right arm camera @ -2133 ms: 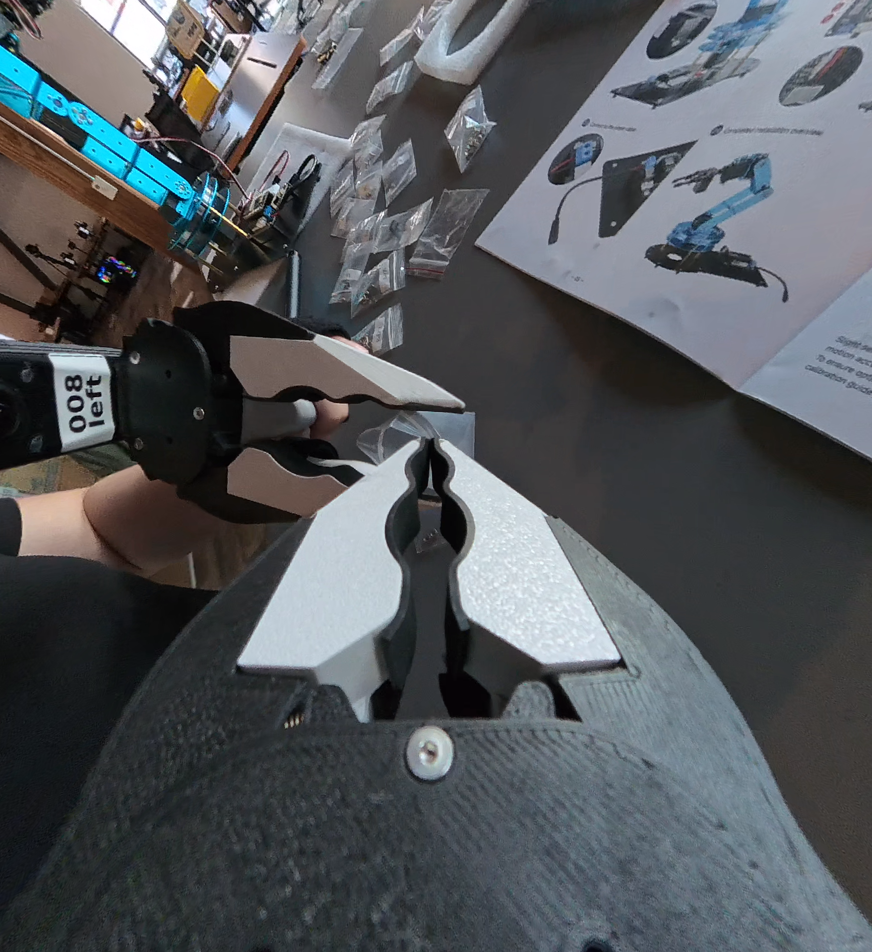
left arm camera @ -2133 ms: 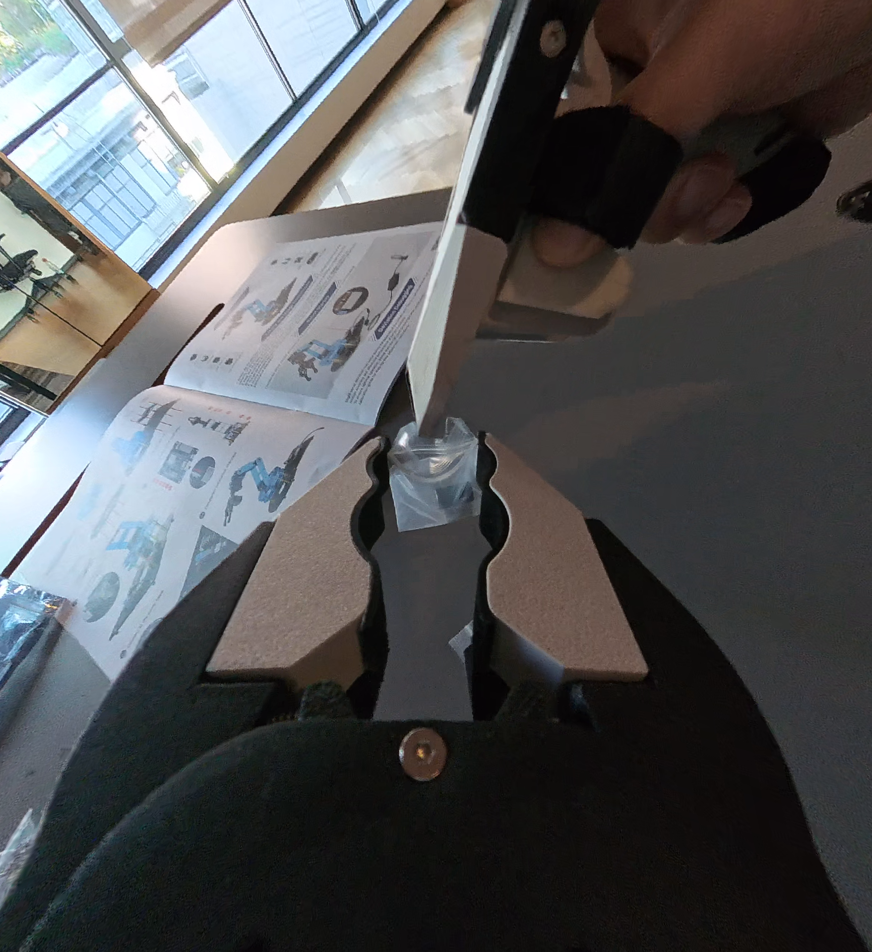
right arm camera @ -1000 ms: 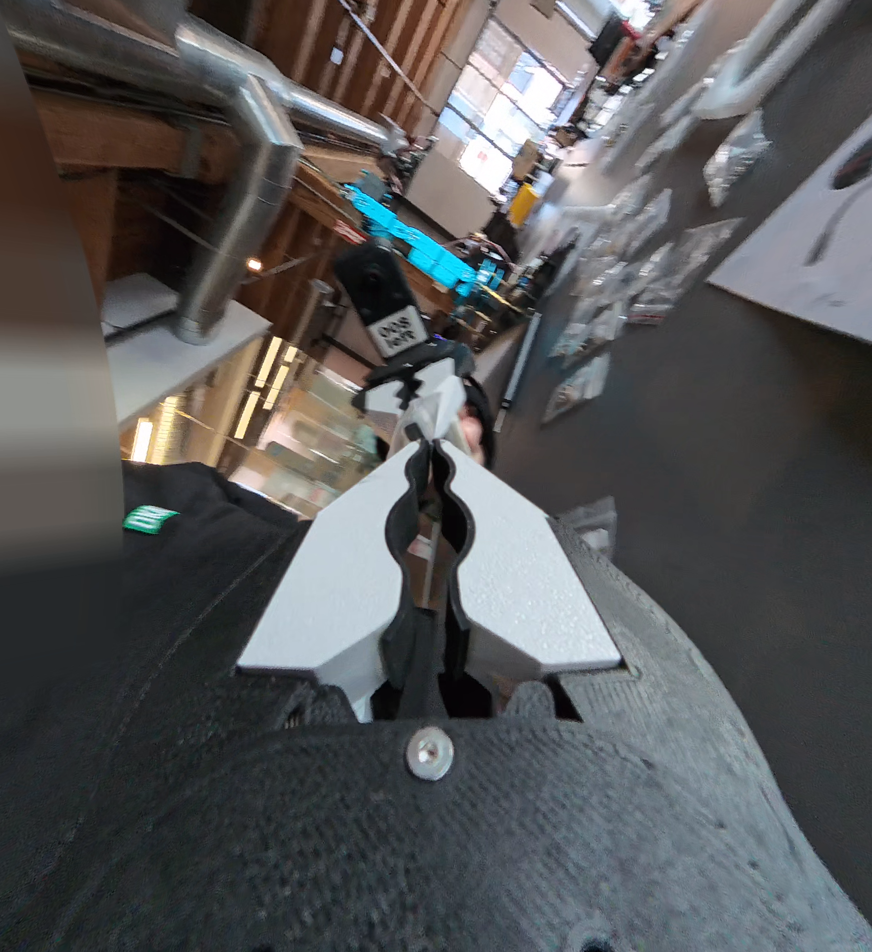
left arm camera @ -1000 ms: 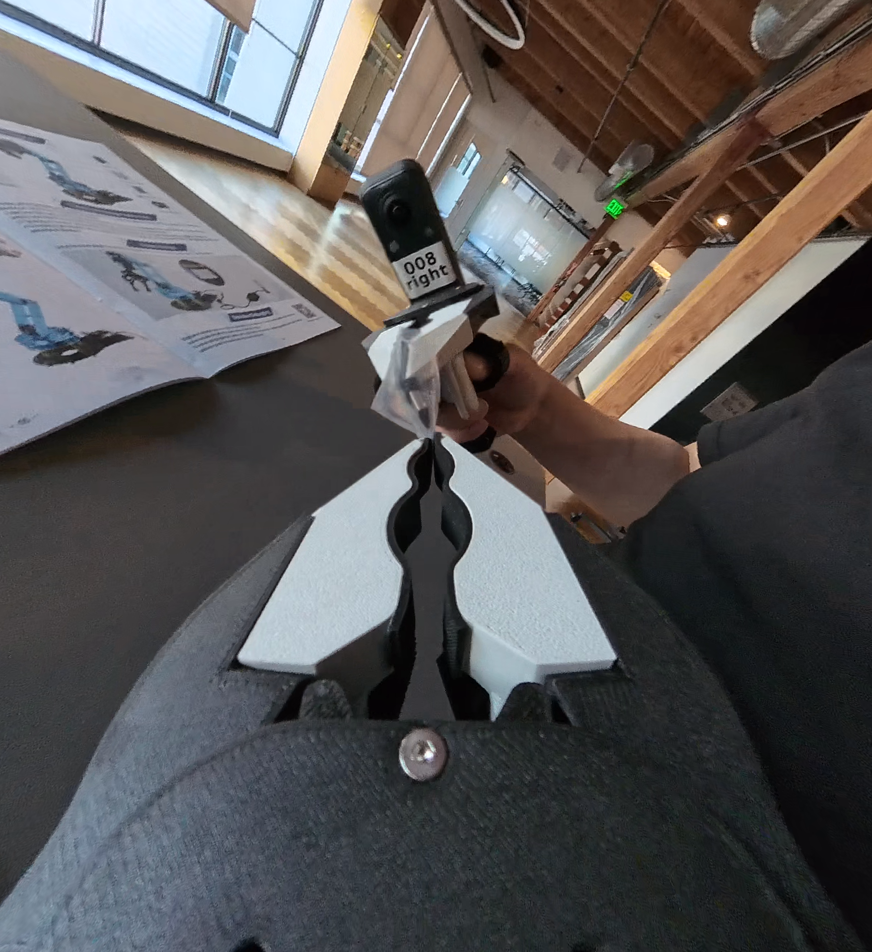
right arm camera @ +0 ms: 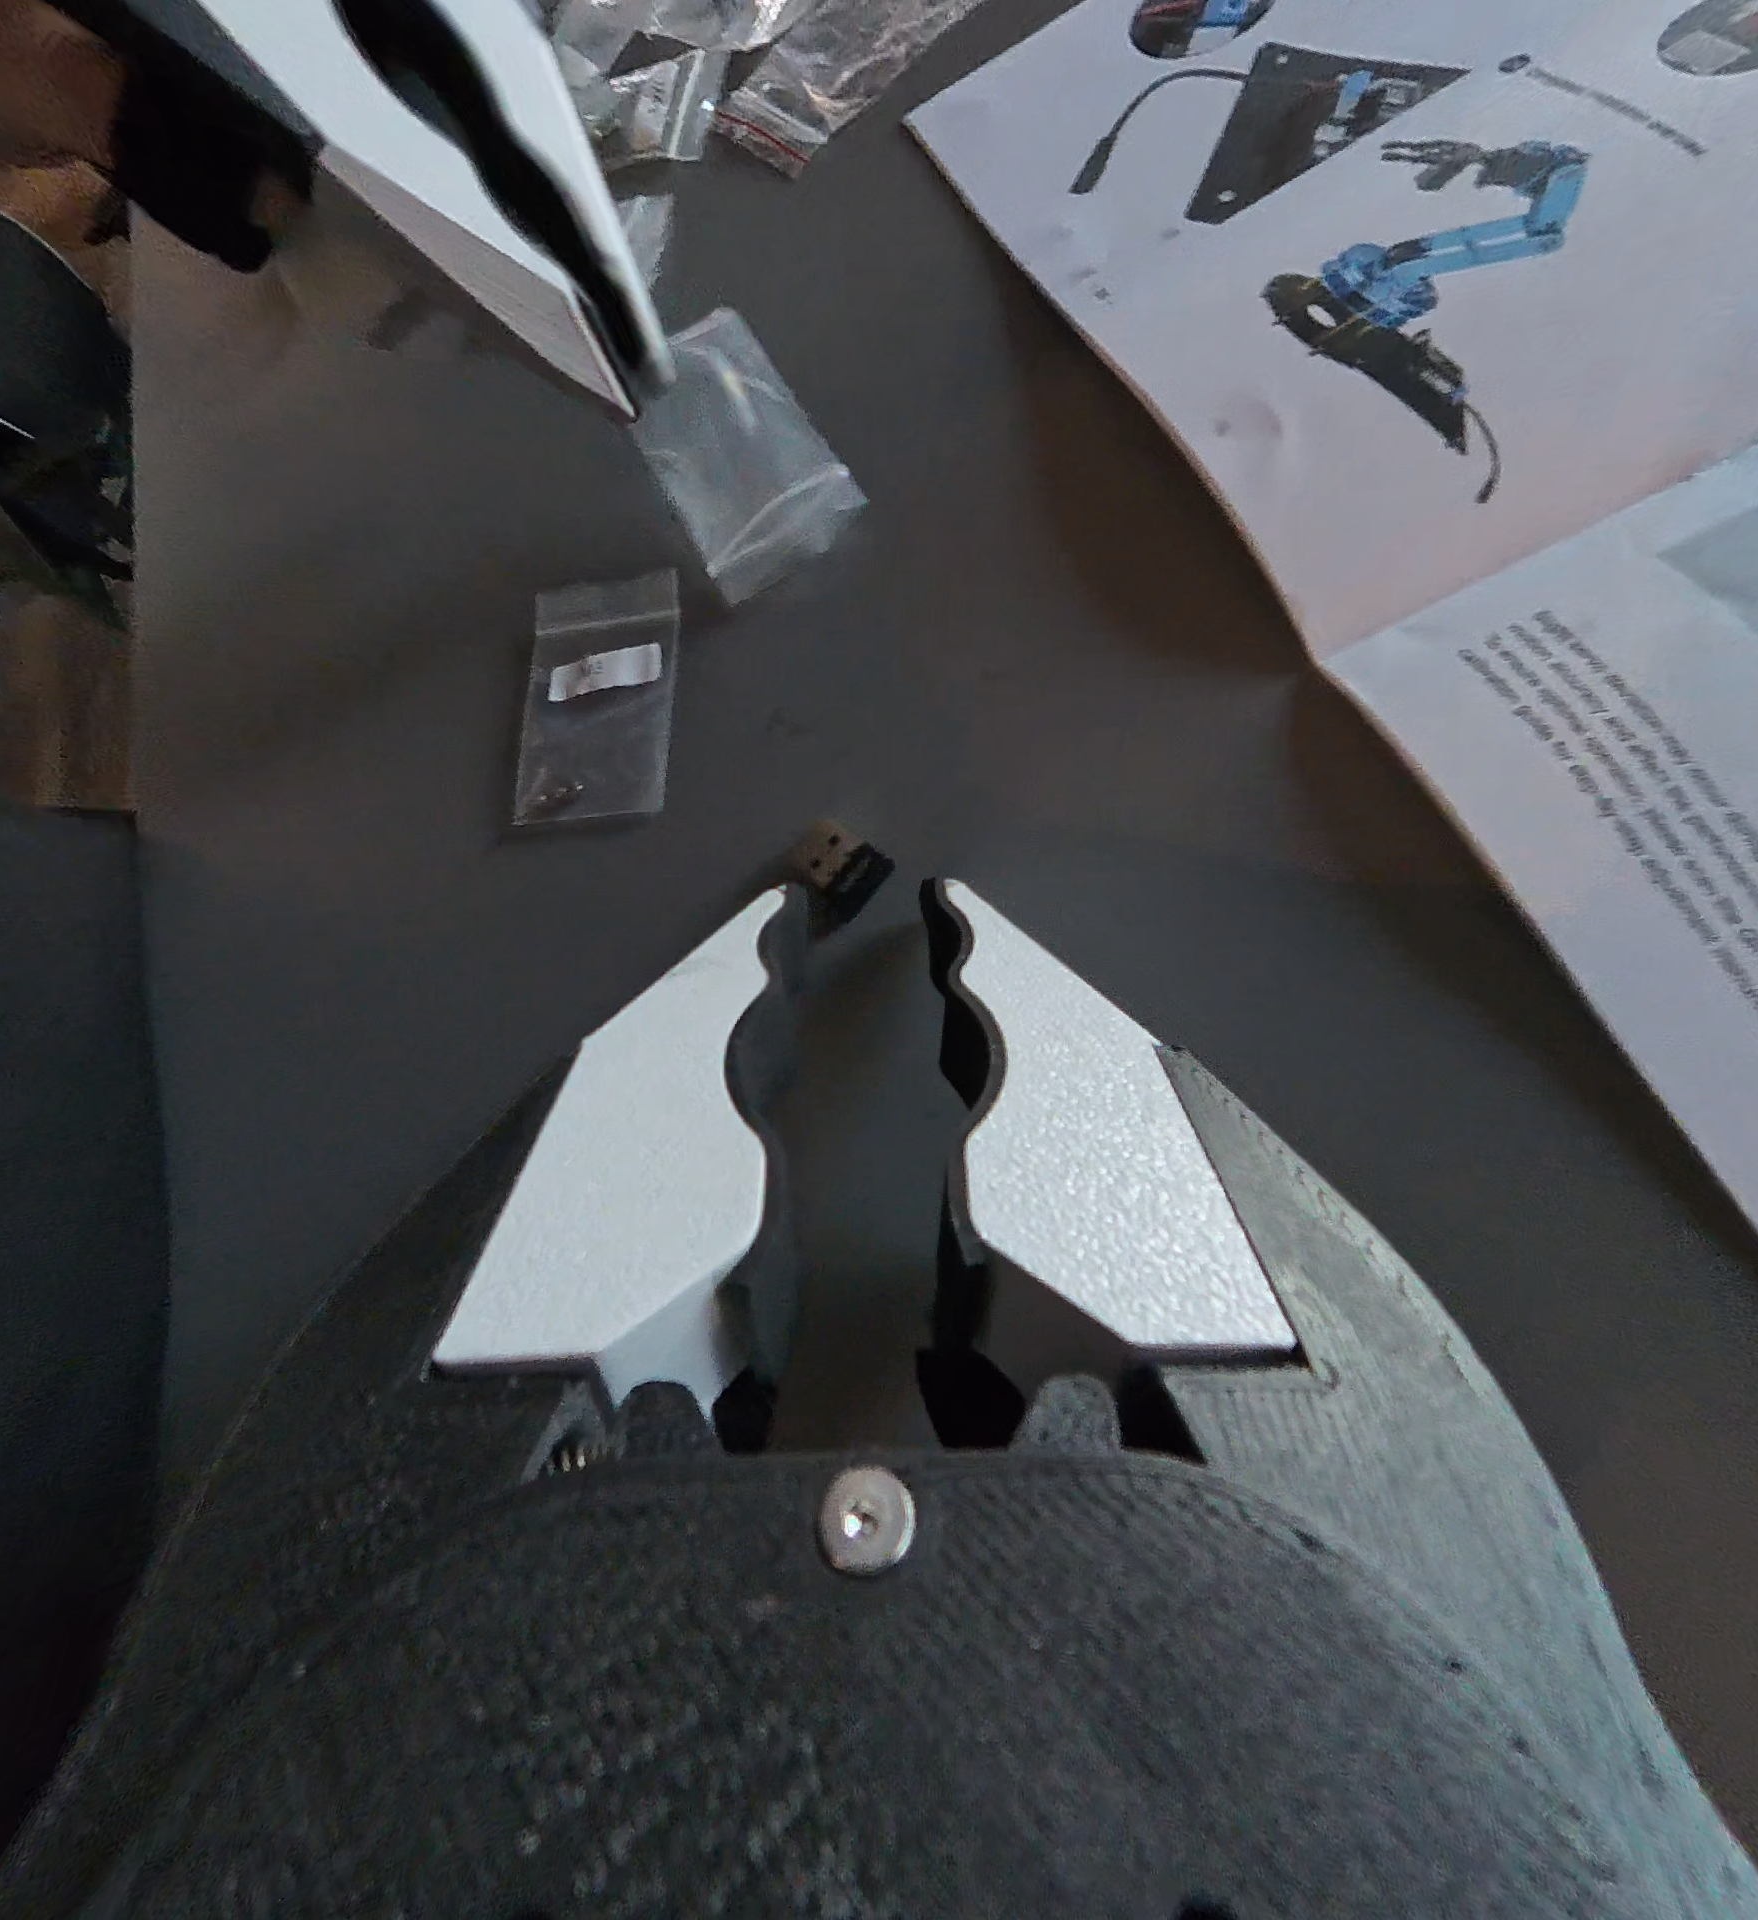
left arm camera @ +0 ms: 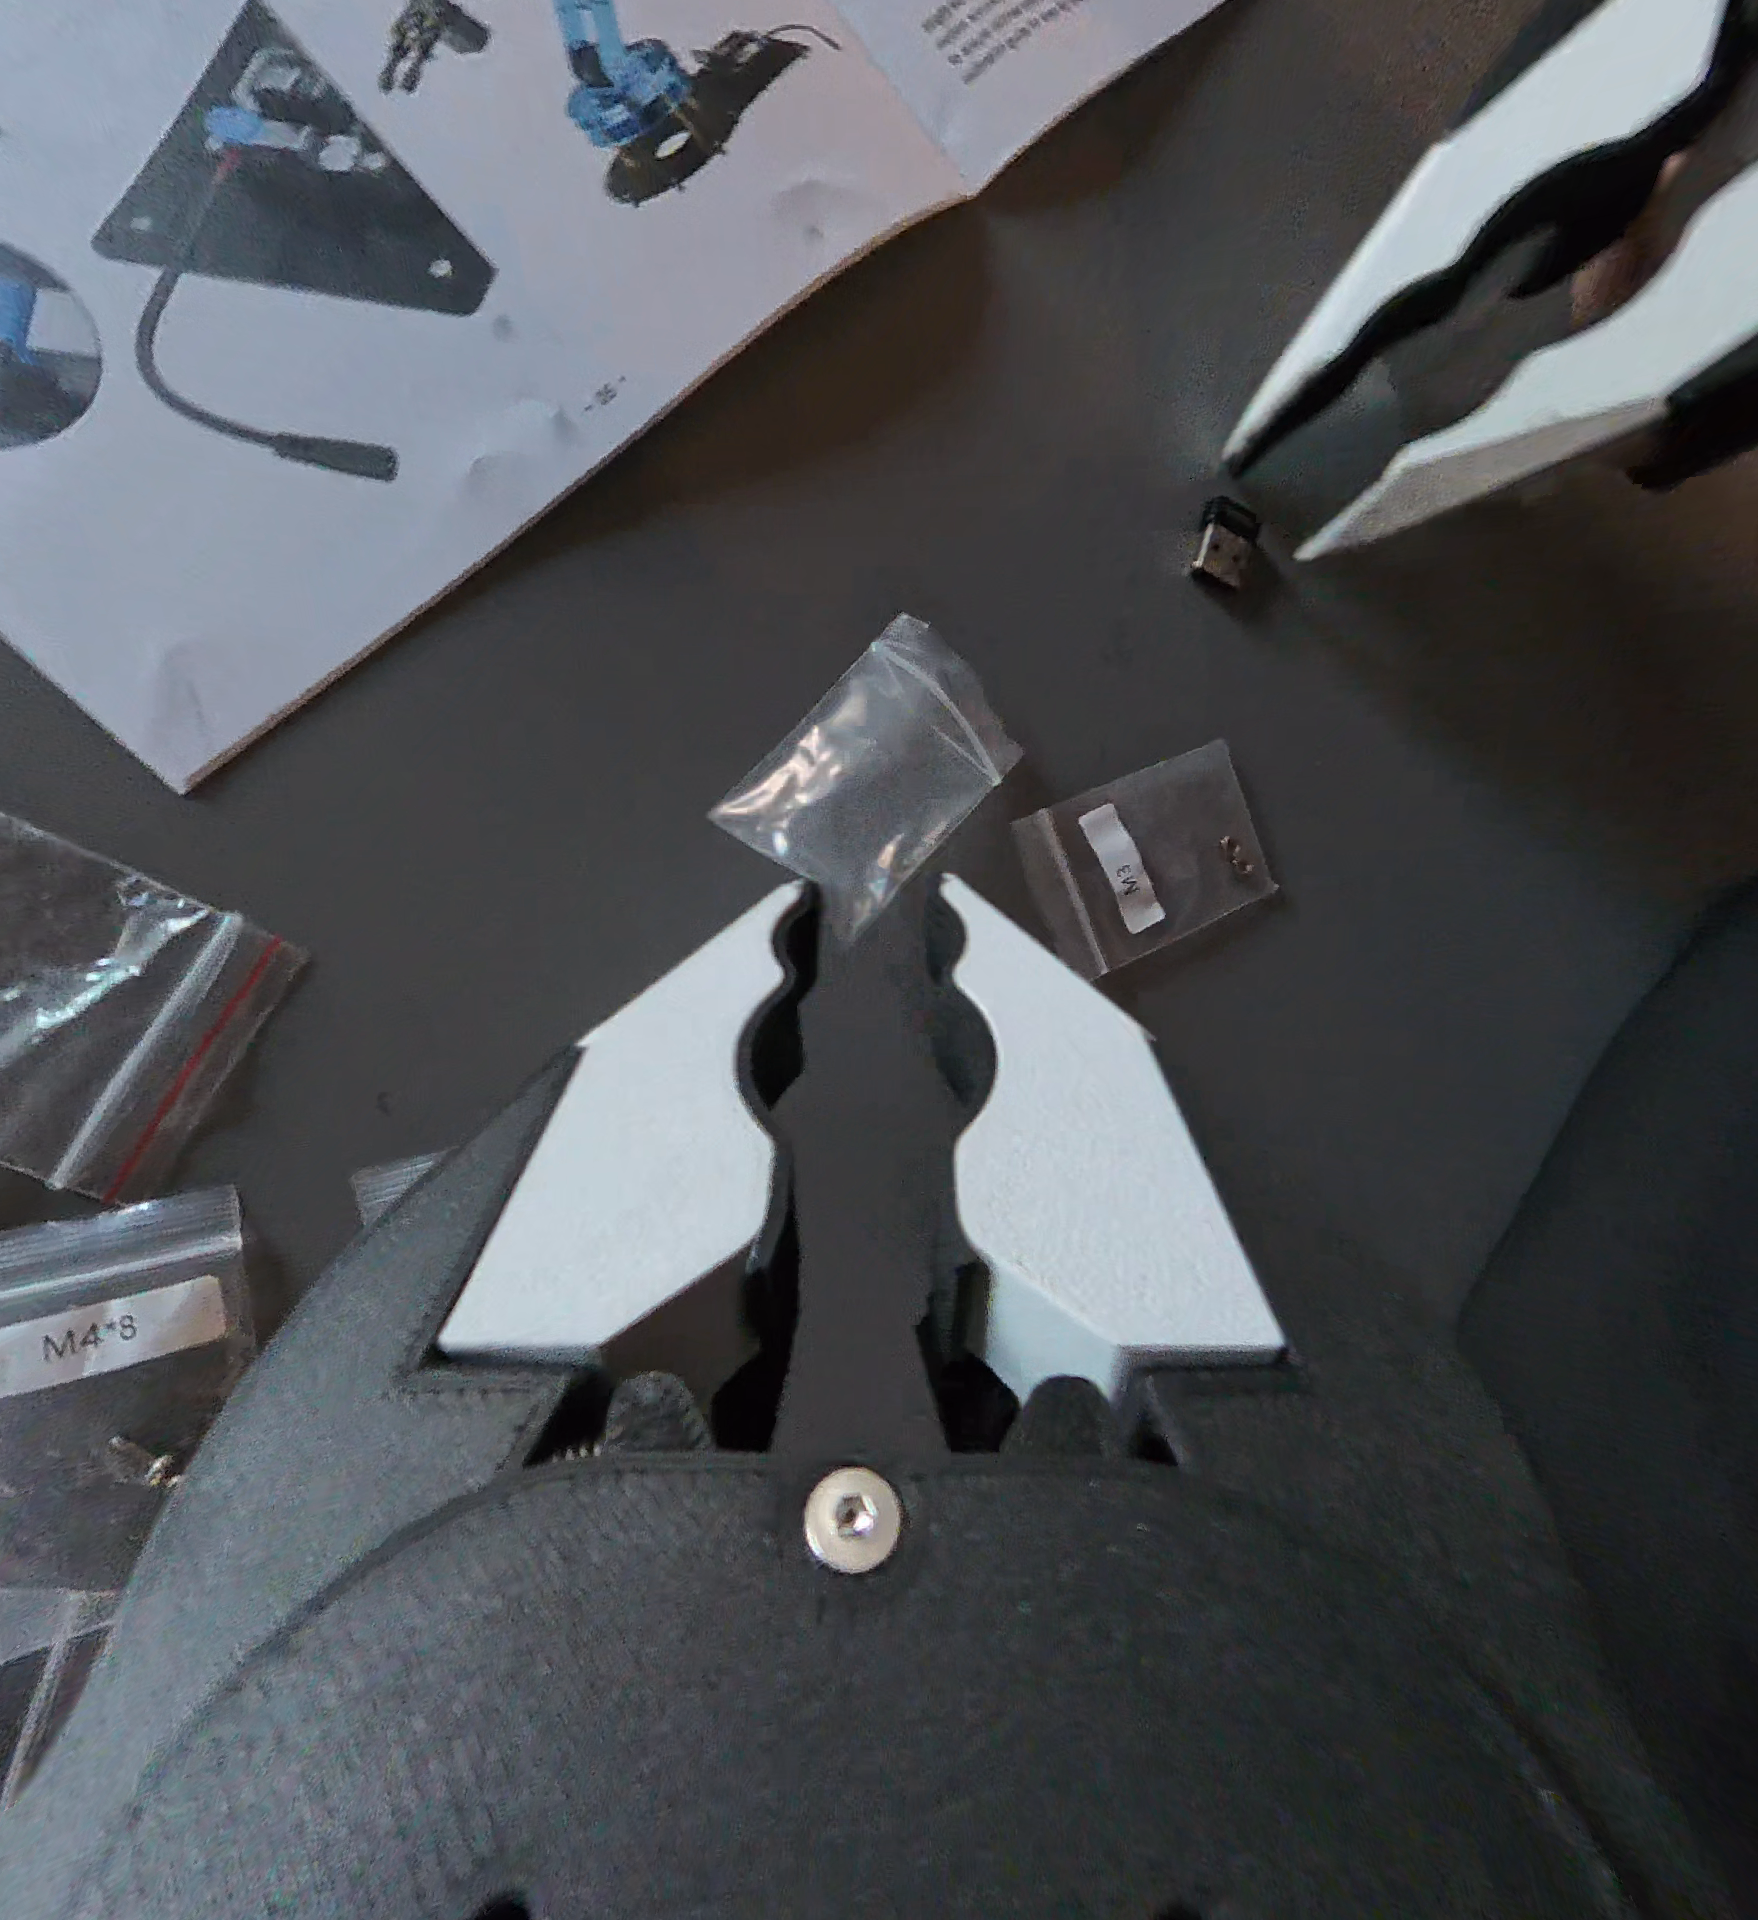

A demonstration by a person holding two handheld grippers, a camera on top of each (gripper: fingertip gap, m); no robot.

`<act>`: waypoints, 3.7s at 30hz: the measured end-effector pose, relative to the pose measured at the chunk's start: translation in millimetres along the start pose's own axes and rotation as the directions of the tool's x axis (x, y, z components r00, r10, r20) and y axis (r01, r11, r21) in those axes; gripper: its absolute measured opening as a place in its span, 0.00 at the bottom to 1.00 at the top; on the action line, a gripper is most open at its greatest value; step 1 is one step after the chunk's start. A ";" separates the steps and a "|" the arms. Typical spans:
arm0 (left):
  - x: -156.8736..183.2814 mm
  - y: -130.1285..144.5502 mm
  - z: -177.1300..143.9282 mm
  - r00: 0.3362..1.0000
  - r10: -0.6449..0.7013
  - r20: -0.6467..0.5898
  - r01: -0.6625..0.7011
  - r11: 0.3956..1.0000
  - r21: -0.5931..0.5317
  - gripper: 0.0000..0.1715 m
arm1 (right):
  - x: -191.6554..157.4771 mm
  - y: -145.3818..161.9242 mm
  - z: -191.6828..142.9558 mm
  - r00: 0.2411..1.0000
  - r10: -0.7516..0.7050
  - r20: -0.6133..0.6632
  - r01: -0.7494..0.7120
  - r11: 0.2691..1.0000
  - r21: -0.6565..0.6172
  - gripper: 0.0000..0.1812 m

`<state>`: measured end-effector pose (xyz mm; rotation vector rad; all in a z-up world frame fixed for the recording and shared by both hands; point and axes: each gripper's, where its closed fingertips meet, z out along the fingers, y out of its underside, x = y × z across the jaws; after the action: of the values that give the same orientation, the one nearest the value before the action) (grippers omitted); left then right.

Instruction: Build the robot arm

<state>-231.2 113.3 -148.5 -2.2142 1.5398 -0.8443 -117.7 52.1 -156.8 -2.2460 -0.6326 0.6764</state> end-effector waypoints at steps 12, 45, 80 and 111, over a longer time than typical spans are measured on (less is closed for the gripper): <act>-5.1 3.6 -23.9 0.995 -0.055 0.080 0.045 0.992 0.118 0.19 | -6.9 2.0 8.5 0.882 -0.434 0.186 0.445 0.895 -0.021 0.15; 9.3 -75.4 -22.4 0.755 -0.292 -0.587 0.549 0.771 0.323 0.06 | -21.1 -118.1 39.5 0.878 -0.464 -0.116 0.474 0.811 0.343 0.08; -49.5 -95.8 -31.2 0.496 -0.297 -0.816 0.650 0.750 0.122 0.02 | 9.5 -164.4 74.8 0.842 -0.533 -0.085 0.508 0.727 0.462 0.16; -104.7 -83.4 -42.5 0.716 -0.405 -0.568 0.668 0.631 0.393 0.00 | 79.0 -182.3 17.6 0.805 -0.348 -0.481 0.575 0.657 0.487 0.07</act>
<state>-221.9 244.4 -98.9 -2.0850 0.5139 -1.8207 -113.7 224.5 -56.7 -1.4331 -0.6595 0.1552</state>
